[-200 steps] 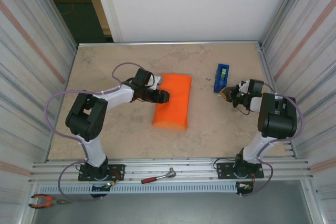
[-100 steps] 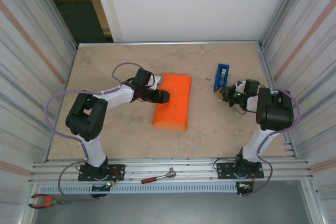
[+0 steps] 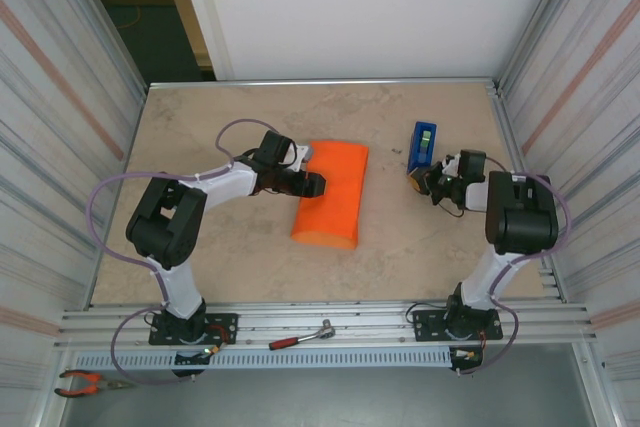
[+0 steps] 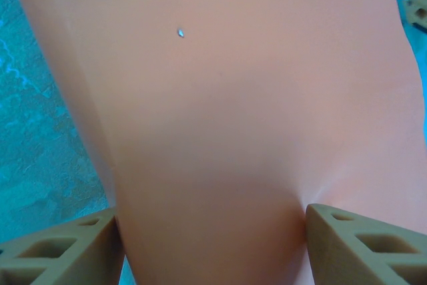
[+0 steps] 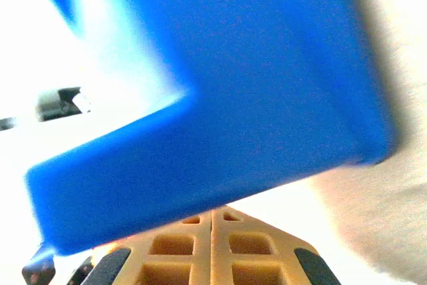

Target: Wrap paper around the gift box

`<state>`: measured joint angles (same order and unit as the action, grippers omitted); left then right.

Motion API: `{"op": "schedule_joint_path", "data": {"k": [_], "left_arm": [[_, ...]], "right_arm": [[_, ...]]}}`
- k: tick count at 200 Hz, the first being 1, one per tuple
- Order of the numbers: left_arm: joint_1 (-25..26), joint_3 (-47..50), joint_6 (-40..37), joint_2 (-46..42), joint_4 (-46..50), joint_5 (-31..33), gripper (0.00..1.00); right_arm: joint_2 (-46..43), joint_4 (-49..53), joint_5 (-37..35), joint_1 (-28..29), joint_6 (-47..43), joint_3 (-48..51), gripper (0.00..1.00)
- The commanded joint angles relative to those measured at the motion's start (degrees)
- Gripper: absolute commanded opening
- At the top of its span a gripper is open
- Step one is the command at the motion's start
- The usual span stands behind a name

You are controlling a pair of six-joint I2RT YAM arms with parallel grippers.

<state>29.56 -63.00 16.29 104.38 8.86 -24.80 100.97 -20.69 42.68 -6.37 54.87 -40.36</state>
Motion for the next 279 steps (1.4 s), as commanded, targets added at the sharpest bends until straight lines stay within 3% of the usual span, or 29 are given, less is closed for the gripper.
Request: {"op": "schedule_joint_path", "data": {"k": [1,59,162,215,279], "left_arm": [[1.8,2.6,-2.8,4.7,9.6,5.1,0.68],[1.8,2.7,-2.8,4.8,9.7,5.2,0.68],[1.8,2.7,-2.8,4.7,9.7,5.1,0.68],[2.0,2.7,-2.8,4.6,9.6,5.1,0.69],[2.3,2.8,-2.8,5.1,9.6,5.1,0.68]], "right_arm": [[-6.9,10.5,-0.4,2.8,-6.3,-4.6,0.00],[-11.9,25.2,2.1,10.9,-15.8,-12.5,0.00],[-3.4,37.8,4.1,22.6,-26.1,-25.7,0.00],[-0.9,39.6,3.3,23.8,-27.5,-27.7,0.00],[-7.4,38.8,1.8,21.7,-27.2,-26.1,0.00]]}}
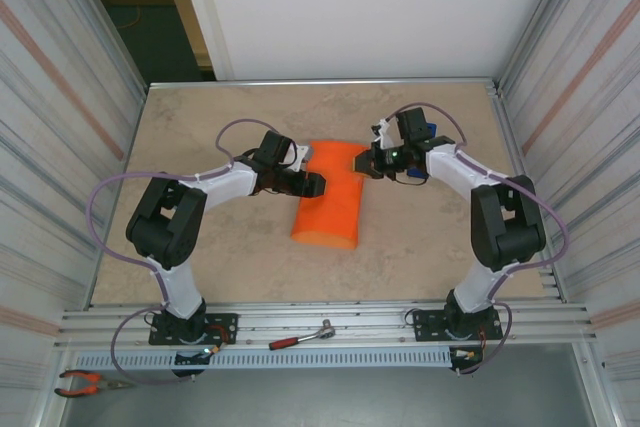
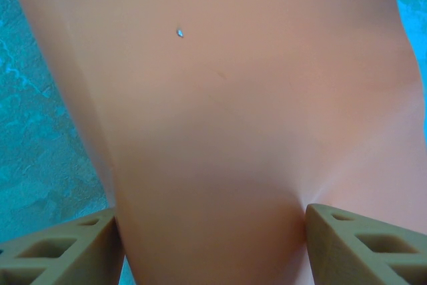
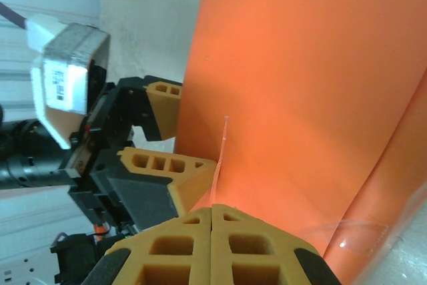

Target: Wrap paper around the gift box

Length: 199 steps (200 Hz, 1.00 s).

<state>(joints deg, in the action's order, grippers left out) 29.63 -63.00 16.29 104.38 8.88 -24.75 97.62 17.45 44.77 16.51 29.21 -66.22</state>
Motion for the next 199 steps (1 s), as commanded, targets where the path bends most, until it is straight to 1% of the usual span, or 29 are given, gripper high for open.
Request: {"op": "schedule_joint_path", "data": {"k": [1,98,132,167,199], "left_arm": [[2.3,2.8,-2.8,5.1,9.5,5.1,0.68],[2.8,2.8,-2.8,5.0,9.6,5.4,0.68],[2.9,2.8,-2.8,5.1,9.6,5.4,0.68],[2.9,2.8,-2.9,5.3,9.7,5.4,0.68],[3.0,2.8,-2.8,5.3,9.7,5.5,0.68]], "right_arm": [[-4.1,0.7,-0.4,-1.2,-1.6,-0.2,0.00],[-1.9,-3.4,-0.2,-2.2,-1.2,-0.1,0.00],[-6.2,-3.7,-0.3,-2.8,-0.9,1.8,0.00],[-11.9,-3.2,-0.2,-5.1,-0.6,4.1,0.00],[-15.0,-2.1,0.3,-7.1,-1.7,6.5,0.00]]}}
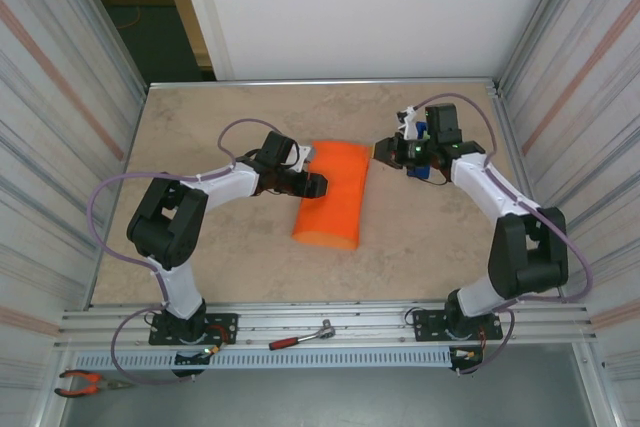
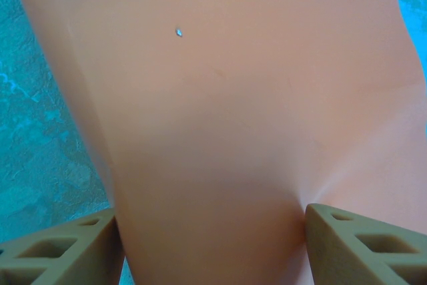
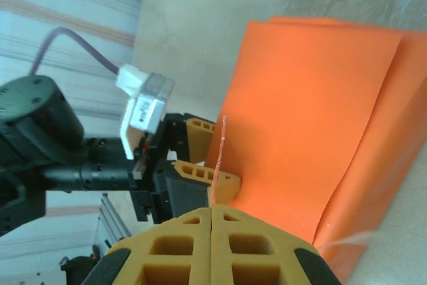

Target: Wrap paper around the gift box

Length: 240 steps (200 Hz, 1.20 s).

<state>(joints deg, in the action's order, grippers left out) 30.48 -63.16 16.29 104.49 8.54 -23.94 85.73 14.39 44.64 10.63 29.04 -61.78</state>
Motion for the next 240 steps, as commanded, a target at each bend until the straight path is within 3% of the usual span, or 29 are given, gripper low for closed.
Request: {"op": "schedule_joint_path", "data": {"k": [1,96,240], "left_arm": [[2.2,2.9,-2.8,5.2,10.0,4.7,0.68],[2.2,2.9,-2.9,5.1,10.2,4.7,0.68],[2.5,3.1,-2.8,5.6,10.1,4.3,0.68]], "right_arm": [[-3.2,1.0,0.5,-1.2,-1.5,2.2,0.00],[1.3,-3.0,1.3,-1.2,-6.0,8.4,0.00],[13.0,-14.7,2.2,3.6,-3.9,4.6,0.00]]}}
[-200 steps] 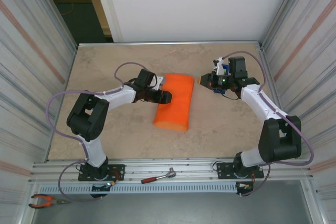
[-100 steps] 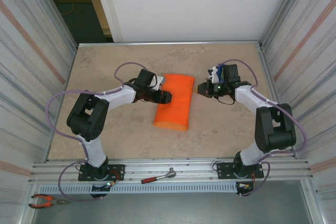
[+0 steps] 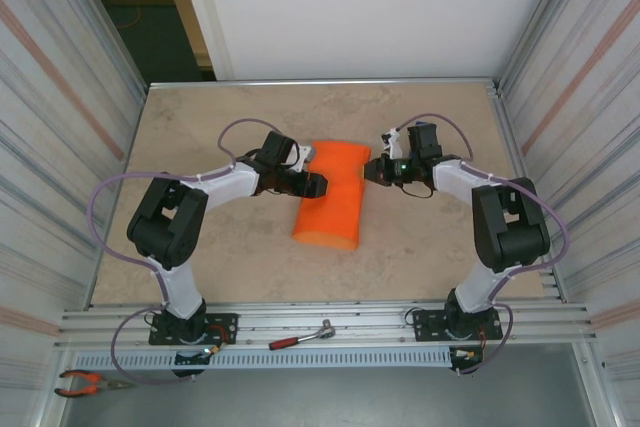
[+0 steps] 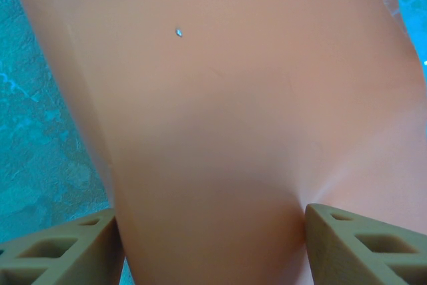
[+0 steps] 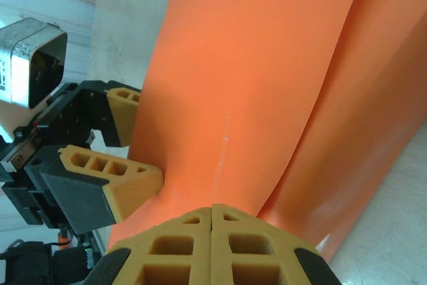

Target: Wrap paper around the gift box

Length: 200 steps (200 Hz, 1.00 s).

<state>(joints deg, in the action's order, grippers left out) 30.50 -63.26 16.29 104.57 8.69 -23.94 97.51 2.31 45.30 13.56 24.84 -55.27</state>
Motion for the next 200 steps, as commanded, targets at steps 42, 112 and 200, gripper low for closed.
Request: {"op": "schedule_joint_path", "data": {"k": [42,112,200], "left_arm": [[2.8,3.2,-2.8,5.7,9.9,4.3,0.68],[3.0,3.2,-2.9,5.8,10.0,4.4,0.68],[3.2,3.2,-3.1,5.9,10.0,4.3,0.68]], "right_arm": [[2.2,-3.2,0.9,1.3,0.8,-3.0,0.00],[4.9,-3.8,1.3,2.1,1.1,-5.4,0.00],[7.7,-3.9,1.6,3.4,1.3,-7.7,0.00]]}}
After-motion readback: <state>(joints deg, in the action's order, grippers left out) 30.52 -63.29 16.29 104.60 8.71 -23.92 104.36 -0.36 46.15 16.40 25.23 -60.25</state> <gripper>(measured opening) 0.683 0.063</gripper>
